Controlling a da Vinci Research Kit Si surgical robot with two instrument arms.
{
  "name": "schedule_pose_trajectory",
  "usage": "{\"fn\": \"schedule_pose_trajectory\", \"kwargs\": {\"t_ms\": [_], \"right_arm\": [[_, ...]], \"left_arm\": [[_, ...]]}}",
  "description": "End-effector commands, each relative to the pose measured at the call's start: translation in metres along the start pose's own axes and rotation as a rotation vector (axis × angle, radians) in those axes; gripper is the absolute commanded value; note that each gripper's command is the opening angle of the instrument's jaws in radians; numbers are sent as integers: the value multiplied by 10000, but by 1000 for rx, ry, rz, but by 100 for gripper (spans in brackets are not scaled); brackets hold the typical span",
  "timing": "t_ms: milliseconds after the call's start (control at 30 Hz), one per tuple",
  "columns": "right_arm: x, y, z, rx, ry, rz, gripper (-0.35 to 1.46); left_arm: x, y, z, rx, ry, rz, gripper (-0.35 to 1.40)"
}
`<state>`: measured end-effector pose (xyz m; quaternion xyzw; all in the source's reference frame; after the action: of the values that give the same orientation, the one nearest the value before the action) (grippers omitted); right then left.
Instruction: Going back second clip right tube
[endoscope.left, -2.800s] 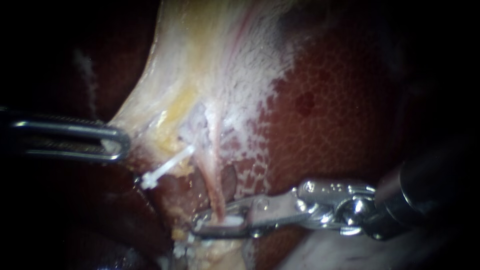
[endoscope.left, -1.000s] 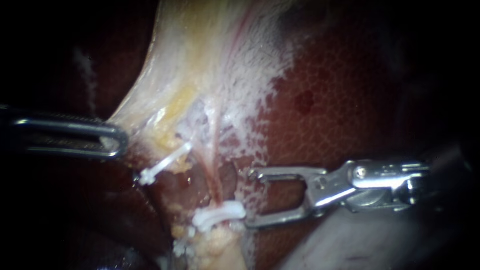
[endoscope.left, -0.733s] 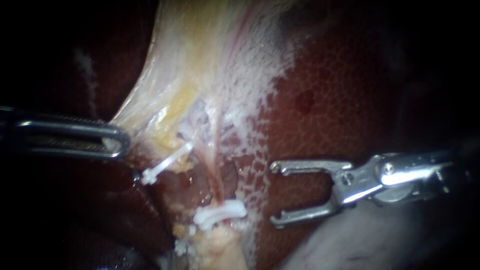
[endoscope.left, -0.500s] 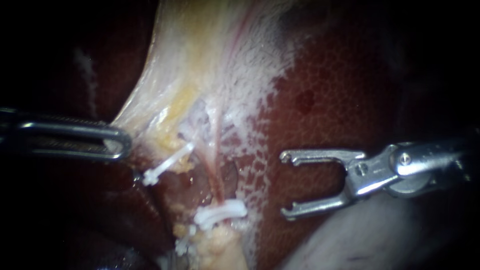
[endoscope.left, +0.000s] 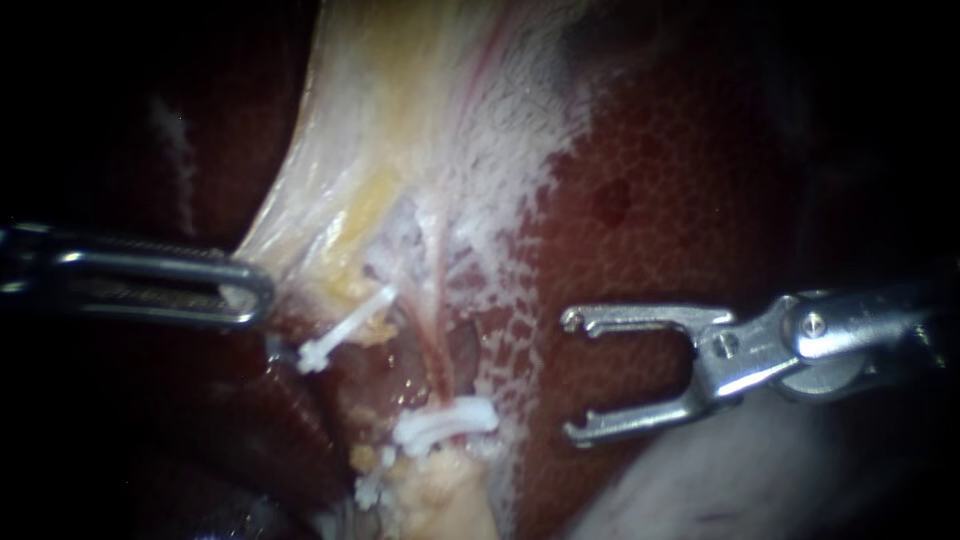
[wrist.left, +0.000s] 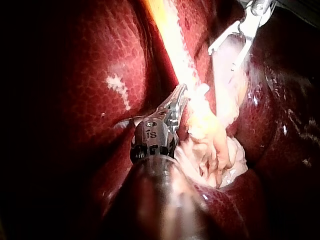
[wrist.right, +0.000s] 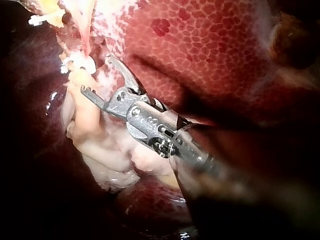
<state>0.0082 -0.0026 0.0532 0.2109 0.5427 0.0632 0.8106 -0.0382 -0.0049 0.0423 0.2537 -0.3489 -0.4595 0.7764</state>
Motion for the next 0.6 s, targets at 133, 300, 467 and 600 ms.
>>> {"fn": "schedule_pose_trajectory", "kwargs": {"t_ms": [133,300,467,600], "right_arm": [[1,0,-2,1,0,0,60],[1,-1,-2,1,0,0,60],[1,-1,-3,2,0,0,60],[1,-1,-3,2,0,0,60]], "left_arm": [[11,11,21,2,23,-10,-35],[19,17,41,7,45,-8,-35],[24,12,54,12,57,-8,-35],[23,11,56,14,58,-7,-35]]}}
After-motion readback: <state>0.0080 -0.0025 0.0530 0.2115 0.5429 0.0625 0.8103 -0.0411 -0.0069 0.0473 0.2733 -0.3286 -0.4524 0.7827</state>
